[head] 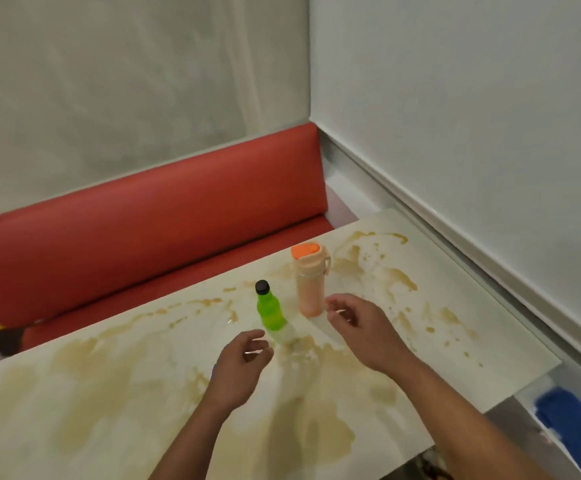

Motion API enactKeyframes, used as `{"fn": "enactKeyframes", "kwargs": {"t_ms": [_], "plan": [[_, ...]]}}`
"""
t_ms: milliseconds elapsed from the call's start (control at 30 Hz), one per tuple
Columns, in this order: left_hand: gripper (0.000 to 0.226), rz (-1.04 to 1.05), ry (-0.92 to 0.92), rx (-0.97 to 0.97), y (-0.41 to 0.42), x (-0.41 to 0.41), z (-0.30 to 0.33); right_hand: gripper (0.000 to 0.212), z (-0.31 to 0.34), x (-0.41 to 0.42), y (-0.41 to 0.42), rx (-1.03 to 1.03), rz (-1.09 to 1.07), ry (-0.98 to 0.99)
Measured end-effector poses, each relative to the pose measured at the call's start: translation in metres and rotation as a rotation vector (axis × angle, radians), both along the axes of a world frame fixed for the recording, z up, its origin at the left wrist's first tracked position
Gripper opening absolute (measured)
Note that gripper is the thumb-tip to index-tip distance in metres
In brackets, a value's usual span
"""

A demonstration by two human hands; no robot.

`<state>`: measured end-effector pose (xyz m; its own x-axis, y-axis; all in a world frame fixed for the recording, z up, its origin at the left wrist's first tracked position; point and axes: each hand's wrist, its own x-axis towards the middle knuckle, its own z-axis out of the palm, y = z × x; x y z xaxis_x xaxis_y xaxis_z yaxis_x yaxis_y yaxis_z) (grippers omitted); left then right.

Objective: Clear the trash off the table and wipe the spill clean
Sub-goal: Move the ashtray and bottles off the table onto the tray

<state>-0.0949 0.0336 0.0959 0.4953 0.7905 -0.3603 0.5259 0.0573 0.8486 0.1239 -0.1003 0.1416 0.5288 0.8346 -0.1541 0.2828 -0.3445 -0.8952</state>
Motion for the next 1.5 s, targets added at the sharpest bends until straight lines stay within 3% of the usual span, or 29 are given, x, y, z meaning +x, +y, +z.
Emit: {"fn": "enactKeyframes", "kwargs": {"t_ms": [267, 400, 500, 633, 933, 1233, 1500], "plan": [[0.058, 0.011, 0.064, 0.218, 0.074, 0.052, 0.002, 0.034, 0.032, 0.035, 0.098, 0.155, 0.095, -0.464], [0.062, -0.071, 0.122, 0.296, 0.099, 0.078, -0.006, 0.062, 0.024, 0.049, 0.138, -0.092, 0.195, -0.595], [0.049, -0.192, 0.193, 0.324, 0.106, 0.089, -0.017, 0.072, 0.003, 0.053, 0.149, -0.32, 0.275, -0.624], [0.013, -0.22, 0.178, 0.359, 0.104, 0.092, -0.033, 0.064, -0.012, 0.053, 0.153, -0.323, 0.271, -0.714], [0.014, -0.278, 0.22, 0.41, 0.104, 0.101, -0.047, 0.073, -0.002, 0.067, 0.151, -0.398, 0.34, -0.757], [0.018, -0.505, 0.22, 0.473, 0.072, 0.11, -0.024, 0.066, 0.003, 0.075, 0.062, -0.35, 0.166, -0.601], [0.015, -0.663, 0.101, 0.454, -0.029, 0.141, 0.025, 0.065, 0.041, 0.086, -0.13, -0.308, -0.104, -0.503]]}}
